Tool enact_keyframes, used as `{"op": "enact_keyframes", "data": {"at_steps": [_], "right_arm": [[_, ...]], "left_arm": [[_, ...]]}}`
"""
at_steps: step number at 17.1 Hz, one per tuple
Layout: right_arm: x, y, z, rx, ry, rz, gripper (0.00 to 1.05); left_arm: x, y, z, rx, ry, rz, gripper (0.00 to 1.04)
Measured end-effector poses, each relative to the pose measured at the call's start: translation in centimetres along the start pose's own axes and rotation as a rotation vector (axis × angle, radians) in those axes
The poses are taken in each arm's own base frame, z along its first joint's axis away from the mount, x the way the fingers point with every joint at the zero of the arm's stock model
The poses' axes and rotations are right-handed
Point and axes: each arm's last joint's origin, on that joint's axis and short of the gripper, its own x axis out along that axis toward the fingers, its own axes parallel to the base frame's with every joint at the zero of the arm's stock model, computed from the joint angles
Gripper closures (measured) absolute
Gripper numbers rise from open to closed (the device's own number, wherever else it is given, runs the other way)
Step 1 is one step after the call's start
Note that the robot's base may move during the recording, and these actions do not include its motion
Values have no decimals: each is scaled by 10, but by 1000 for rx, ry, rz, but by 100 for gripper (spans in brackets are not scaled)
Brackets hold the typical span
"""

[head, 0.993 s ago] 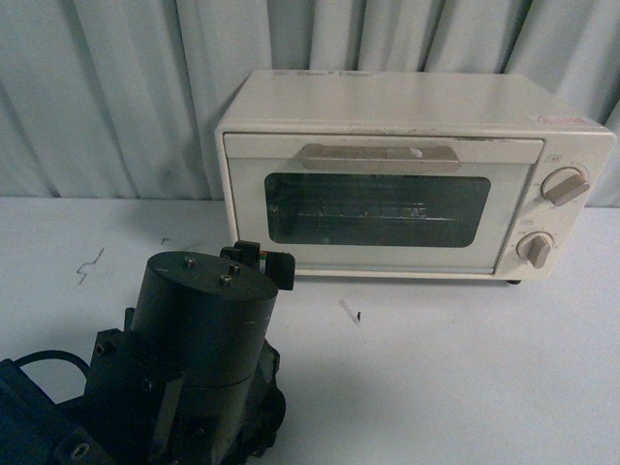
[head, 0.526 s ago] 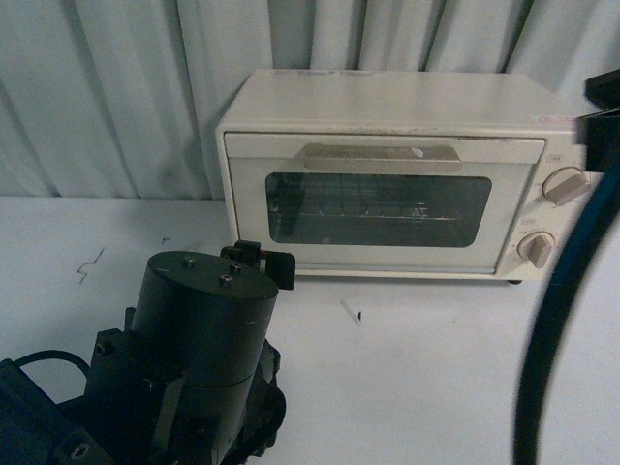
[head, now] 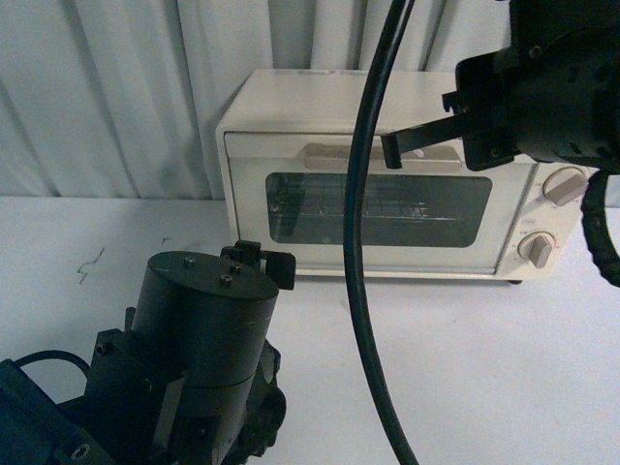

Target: Open oven

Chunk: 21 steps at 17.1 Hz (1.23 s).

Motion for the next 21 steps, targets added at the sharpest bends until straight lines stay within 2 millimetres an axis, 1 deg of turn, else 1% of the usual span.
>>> {"op": "enact_keyframes", "data": {"at_steps": [6, 8, 9, 14, 17, 21], "right_arm": [[36, 7, 1, 26, 24, -16, 103], [43, 8, 2, 37, 22, -16, 103], [50, 11, -3, 46, 29, -14, 103], [52, 12, -8, 68, 23, -12, 103], [52, 11, -19, 79, 47, -13, 103], [52, 10, -21, 99, 46, -16, 103]], "left_arm": [[0, 0, 0, 0, 0, 0, 7], [0, 0, 0, 0, 0, 0, 7], [0, 0, 0, 0, 0, 0, 7], [0, 0, 0, 0, 0, 0, 7], [0, 0, 0, 0, 0, 0, 7], [0, 0, 0, 0, 0, 0, 7]]}}
